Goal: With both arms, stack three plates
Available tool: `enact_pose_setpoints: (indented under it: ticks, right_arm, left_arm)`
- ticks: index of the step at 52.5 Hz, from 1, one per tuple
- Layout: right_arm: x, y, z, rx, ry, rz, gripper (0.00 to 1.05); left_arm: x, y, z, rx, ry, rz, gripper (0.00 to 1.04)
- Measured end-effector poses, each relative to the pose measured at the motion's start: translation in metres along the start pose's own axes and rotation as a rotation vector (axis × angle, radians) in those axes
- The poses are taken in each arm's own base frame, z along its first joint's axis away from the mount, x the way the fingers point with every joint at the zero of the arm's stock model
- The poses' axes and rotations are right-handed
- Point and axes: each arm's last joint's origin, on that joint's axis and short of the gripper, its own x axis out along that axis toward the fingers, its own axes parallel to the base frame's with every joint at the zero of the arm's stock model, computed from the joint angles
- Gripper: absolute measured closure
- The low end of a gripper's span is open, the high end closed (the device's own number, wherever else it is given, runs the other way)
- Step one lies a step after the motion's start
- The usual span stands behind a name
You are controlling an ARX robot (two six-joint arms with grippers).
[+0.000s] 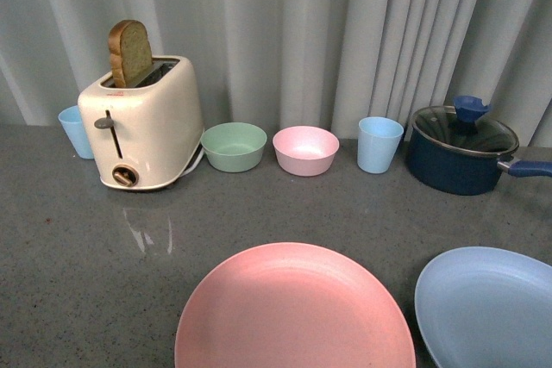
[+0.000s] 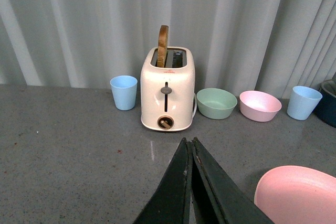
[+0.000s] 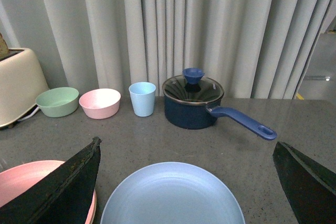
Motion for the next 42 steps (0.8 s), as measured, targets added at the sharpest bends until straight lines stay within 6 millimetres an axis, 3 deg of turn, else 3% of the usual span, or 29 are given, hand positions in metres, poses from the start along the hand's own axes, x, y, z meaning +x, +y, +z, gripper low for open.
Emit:
enact_pose_setpoints:
  ticks: [19,42]
  right_arm:
    - [0.0,0.0,0.0,0.0,0.0,0.0,0.07]
    - [0.0003,0.0001,-0.0007,0.012,0.017,0.009,0.07]
  left_arm:
    - [-0.0095,0.0,-0.0024,0.0,0.005,0.0,1.0]
    - [-0.0095,0.0,-0.0024,0.0,0.005,0.0,0.22]
